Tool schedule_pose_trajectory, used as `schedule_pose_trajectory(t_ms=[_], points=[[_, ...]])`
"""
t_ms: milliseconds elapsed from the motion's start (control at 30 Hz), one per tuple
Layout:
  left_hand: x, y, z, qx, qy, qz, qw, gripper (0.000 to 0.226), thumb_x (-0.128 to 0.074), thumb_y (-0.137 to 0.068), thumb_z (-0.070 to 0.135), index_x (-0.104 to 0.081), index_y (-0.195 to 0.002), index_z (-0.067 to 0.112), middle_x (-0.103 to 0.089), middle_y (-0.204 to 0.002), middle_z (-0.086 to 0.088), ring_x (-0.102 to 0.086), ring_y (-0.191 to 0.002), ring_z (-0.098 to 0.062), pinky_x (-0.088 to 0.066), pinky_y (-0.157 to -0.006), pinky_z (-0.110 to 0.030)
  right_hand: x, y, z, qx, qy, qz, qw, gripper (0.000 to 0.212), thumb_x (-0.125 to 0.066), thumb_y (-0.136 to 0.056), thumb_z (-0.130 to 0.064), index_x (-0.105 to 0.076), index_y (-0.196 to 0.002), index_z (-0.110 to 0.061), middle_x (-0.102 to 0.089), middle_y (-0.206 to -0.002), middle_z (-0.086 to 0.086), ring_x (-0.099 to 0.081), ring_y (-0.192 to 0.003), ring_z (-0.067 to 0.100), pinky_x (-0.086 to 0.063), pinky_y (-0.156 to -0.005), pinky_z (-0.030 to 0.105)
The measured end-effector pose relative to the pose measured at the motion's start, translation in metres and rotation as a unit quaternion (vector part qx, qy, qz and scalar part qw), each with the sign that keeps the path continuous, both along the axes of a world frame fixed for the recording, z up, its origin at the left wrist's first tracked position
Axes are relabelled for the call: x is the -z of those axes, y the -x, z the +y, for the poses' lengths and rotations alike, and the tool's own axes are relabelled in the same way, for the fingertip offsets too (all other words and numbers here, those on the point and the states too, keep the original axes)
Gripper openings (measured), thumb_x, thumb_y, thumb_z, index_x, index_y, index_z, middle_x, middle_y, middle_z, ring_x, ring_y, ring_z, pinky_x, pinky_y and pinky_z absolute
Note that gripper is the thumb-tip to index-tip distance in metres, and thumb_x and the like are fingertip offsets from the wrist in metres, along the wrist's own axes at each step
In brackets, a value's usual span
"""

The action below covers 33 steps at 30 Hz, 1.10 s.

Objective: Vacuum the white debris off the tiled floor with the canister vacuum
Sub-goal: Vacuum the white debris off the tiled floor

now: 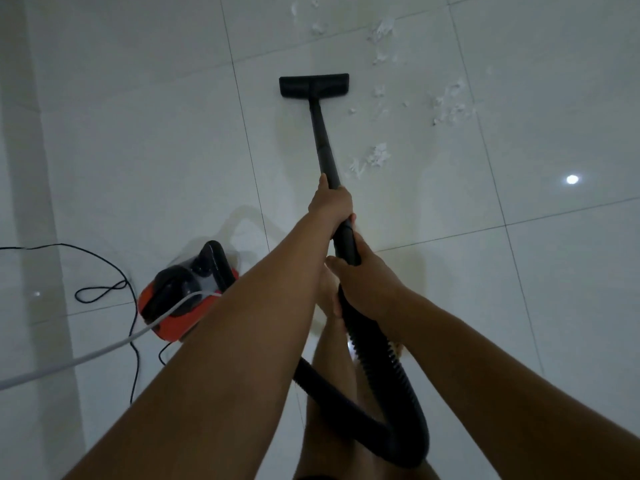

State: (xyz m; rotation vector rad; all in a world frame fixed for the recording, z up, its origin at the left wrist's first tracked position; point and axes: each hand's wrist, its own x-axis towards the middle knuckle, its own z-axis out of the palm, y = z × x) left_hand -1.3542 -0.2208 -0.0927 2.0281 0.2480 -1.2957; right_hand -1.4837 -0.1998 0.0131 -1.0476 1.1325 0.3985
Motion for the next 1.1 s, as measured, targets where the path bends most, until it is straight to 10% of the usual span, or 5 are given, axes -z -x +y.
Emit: schedule_pose_trajectory(t_ms=[433, 867, 1100], points=[[-0.004, 0.004, -0.003, -0.040, 0.005, 0.041, 0.998, 0.065, -0.038, -0.106, 0.021, -0.012, -0.159, 0.048, -0.055, -0.105, -0.009, -0.052, -0.060, -0.014, -0.049, -0.048, -0.025, -0.009, 0.007, 0.002, 0.028, -0.003, 0.025, 0.999, 0.034, -0.052, -0.106, -0.028, -0.050, -0.139, -0.030, -0.058, -0.058, 0.005, -0.054, -0.033, 0.007, -0.044, -0.037, 0.017], [-0.011, -0.013, 0.005, -0.068, 0.072, 0.142, 0.985, 0.065, -0.042, -0.109, 0.022, -0.010, -0.158, 0.050, -0.053, -0.099, -0.011, -0.071, -0.078, -0.024, -0.065, -0.064, -0.039, -0.006, -0.005, 0.013, -0.013, 0.033, 0.048, 0.998, 0.043, -0.052, -0.104, -0.035, -0.039, -0.145, -0.033, -0.066, -0.094, 0.016, -0.053, -0.029, 0.007, -0.046, -0.038, 0.019], [-0.003, -0.013, 0.006, -0.078, 0.072, 0.128, 0.986, 0.060, -0.040, -0.107, 0.020, -0.018, -0.156, 0.046, -0.052, -0.071, -0.007, -0.051, -0.055, -0.013, -0.050, -0.050, -0.025, -0.011, -0.005, 0.006, -0.038, 0.056, 0.055, 0.996, 0.045, -0.052, -0.106, -0.034, -0.039, -0.149, -0.032, -0.060, -0.086, 0.006, -0.049, -0.026, 0.000, -0.040, -0.032, 0.014]])
